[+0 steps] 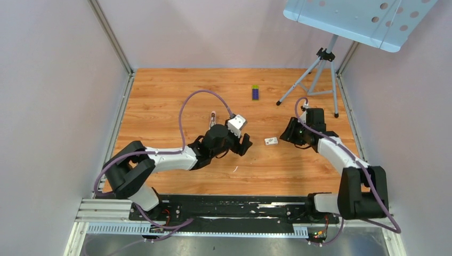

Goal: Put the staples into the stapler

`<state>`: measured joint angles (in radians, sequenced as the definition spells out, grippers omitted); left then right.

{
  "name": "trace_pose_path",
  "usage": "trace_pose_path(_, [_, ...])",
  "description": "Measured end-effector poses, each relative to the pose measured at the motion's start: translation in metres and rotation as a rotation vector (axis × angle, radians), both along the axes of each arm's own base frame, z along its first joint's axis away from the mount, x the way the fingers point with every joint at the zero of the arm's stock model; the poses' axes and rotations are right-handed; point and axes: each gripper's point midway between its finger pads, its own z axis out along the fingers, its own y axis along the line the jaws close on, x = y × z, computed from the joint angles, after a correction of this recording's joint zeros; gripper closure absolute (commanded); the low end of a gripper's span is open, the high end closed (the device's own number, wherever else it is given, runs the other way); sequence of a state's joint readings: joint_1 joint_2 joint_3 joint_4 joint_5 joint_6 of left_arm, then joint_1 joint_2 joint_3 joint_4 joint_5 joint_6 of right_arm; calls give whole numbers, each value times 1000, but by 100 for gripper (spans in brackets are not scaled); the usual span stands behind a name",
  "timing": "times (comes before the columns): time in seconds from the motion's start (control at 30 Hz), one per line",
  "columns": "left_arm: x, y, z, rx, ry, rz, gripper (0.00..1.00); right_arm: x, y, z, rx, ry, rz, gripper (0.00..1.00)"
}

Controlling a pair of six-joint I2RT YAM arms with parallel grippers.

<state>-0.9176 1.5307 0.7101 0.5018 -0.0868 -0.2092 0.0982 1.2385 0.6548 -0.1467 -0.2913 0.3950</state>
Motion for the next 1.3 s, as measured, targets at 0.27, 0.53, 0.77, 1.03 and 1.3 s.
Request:
trace_pose_path(0.27, [-5,-39,-13,15,-90,-226,32,29,-2,-11,110,70,54,57])
trace_pose_path(0.53, [4,-66,-26,57,-147,-328,32,35,7,-26,181,134,100,59])
trace_pose_path(0.77, [10,-84,-34,79,-165,-386,32,32,15,-32,226,157,133,57])
trace_pose_path(1.03, [7,-85,-50,135,-150,-433,31,27,23,-41,259,191,168,57])
trace_pose_path(1.3, [7,-82,-66,216,-145,-466,31,20,44,-43,281,199,250,59])
